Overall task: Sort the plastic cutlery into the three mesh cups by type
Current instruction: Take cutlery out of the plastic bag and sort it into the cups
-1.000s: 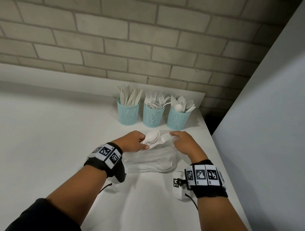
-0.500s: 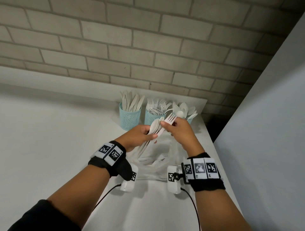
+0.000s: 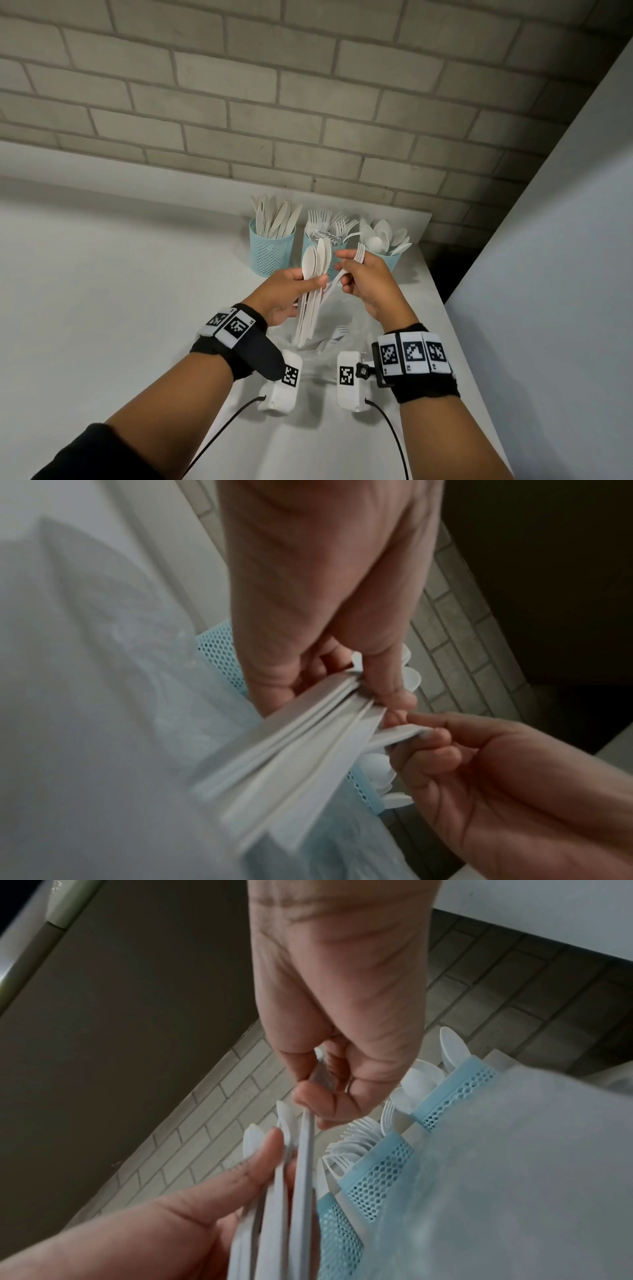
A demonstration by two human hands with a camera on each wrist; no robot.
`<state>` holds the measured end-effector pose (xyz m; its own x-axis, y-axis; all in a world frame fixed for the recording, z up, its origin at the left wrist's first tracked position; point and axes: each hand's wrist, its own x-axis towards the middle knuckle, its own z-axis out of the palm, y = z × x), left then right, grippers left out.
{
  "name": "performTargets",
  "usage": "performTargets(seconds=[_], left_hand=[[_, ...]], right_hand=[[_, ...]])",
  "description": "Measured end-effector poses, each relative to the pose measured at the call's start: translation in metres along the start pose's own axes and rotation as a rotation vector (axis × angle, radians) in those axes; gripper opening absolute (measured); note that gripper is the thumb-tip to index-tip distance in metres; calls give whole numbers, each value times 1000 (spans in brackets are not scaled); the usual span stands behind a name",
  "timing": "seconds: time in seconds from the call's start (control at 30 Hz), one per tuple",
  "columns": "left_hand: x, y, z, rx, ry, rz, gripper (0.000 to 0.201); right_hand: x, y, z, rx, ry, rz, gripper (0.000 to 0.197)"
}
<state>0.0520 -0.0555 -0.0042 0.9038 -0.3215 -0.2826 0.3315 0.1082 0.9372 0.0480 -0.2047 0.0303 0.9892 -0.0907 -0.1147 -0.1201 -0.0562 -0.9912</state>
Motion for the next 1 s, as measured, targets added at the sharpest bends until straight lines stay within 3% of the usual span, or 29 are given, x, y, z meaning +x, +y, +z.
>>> performTargets(seconds=[0.2,0.5,0.8,1.0], left_hand=[[1,-3,3,-62,43,18,7],[3,-5,4,-169,34,26,15],[3,-9,7,-216,48,34,27],[3,-7,9,-213,60,84,14]], right_hand=[[0,5,2,-25,-54,-58,15],[2,8,5,-33,-15,-19,18],[0,9,7,-94,-72,-90,19],[5,12,7,-81,121,-86,14]])
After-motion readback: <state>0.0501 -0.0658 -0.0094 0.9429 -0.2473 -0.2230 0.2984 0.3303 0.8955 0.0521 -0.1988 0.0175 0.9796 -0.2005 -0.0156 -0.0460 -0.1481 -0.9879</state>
